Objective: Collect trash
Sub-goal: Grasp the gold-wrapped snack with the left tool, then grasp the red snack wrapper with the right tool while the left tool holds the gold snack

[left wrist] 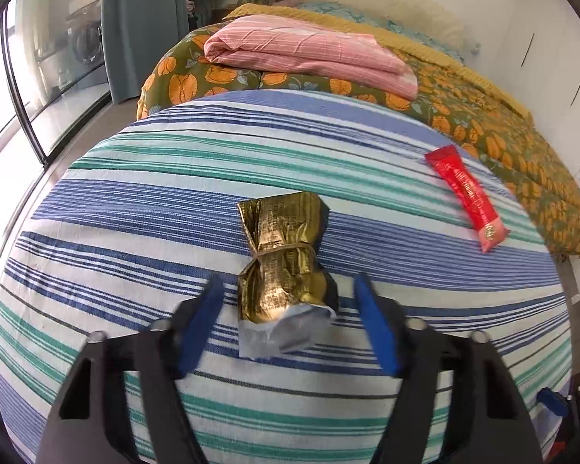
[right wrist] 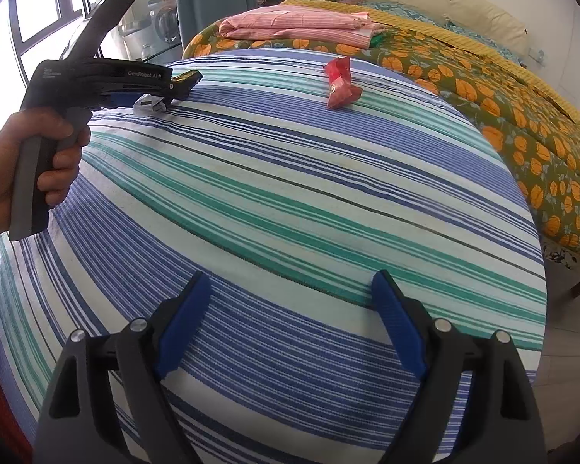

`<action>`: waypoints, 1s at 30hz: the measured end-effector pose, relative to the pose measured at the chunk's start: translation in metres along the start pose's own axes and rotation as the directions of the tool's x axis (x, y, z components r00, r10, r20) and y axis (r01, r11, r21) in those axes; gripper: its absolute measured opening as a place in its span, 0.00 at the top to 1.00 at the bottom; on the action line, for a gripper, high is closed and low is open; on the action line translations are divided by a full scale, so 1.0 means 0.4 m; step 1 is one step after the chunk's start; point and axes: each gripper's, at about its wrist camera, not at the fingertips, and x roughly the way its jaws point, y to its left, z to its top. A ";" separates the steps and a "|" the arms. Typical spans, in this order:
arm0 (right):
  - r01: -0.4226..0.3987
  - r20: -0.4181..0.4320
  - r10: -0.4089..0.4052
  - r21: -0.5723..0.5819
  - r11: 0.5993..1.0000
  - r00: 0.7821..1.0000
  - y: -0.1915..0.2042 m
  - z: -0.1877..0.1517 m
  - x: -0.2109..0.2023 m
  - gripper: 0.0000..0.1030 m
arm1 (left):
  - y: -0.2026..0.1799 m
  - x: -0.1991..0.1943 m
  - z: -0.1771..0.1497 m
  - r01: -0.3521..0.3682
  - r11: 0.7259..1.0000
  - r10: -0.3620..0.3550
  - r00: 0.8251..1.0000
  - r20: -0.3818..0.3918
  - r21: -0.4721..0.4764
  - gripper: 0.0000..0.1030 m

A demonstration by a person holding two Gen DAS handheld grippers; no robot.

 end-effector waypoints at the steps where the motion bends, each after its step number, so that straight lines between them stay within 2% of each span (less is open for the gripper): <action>1: 0.000 0.000 0.000 0.001 1.000 1.000 -0.001 -0.001 0.000 0.20 | -0.001 0.005 -0.001 -0.008 1.000 0.008 1.000 -0.004 0.006 0.56; 6: 0.000 0.000 0.000 0.000 1.000 1.000 -0.001 -0.002 -0.001 0.19 | -0.006 -0.041 -0.022 0.000 1.000 0.000 1.000 0.022 0.000 0.59; 10: 0.000 0.000 0.000 -0.001 1.000 1.000 -0.001 -0.002 -0.001 0.19 | -0.024 -0.122 -0.094 0.042 0.998 -0.042 0.999 0.003 -0.045 0.59; 12: 0.001 0.000 -0.001 -0.001 1.000 1.000 -0.001 -0.002 -0.001 0.19 | -0.048 -0.157 -0.139 0.047 0.999 -0.047 0.999 0.005 -0.026 0.58; 15: 0.001 0.000 -0.001 -0.001 1.000 1.000 -0.001 -0.002 -0.001 0.19 | -0.082 -0.183 -0.211 0.000 1.000 0.000 1.000 -0.001 0.028 0.57; 18: -0.003 -0.001 0.003 0.002 1.000 1.000 -0.003 -0.002 -0.001 0.18 | -0.092 -0.188 -0.255 -0.027 0.999 0.028 0.999 -0.017 0.042 0.50; 20: -0.014 0.000 0.014 0.008 1.000 1.000 -0.008 -0.004 -0.002 0.18 | -0.089 -0.189 -0.271 -0.016 0.999 0.017 0.999 -0.030 0.032 0.38; 21: -0.023 0.000 0.023 0.011 1.000 1.000 -0.011 -0.004 -0.003 0.17 | -0.088 -0.186 -0.274 -0.012 0.999 0.013 0.999 -0.038 0.030 0.28; 24: -0.058 -0.013 0.058 -0.015 0.998 0.998 -0.034 0.013 -0.008 0.20 | -0.102 -0.180 -0.283 -0.033 0.998 0.036 0.998 -0.042 0.061 0.24; 27: -0.030 -0.007 0.030 0.002 1.000 1.000 -0.077 0.071 -0.009 0.20 | -0.127 -0.166 -0.289 -0.062 0.992 0.068 0.997 -0.046 0.114 0.15; 28: -0.011 0.000 0.011 0.000 1.000 1.000 -0.096 0.113 -0.004 0.20 | -0.134 -0.164 -0.290 -0.081 0.989 0.086 0.996 -0.037 0.125 0.10; 30: 0.012 -0.007 -0.013 -0.017 1.000 1.000 -0.109 0.169 0.015 0.21 | -0.123 -0.157 -0.287 -0.083 0.993 0.087 0.995 -0.045 0.088 0.05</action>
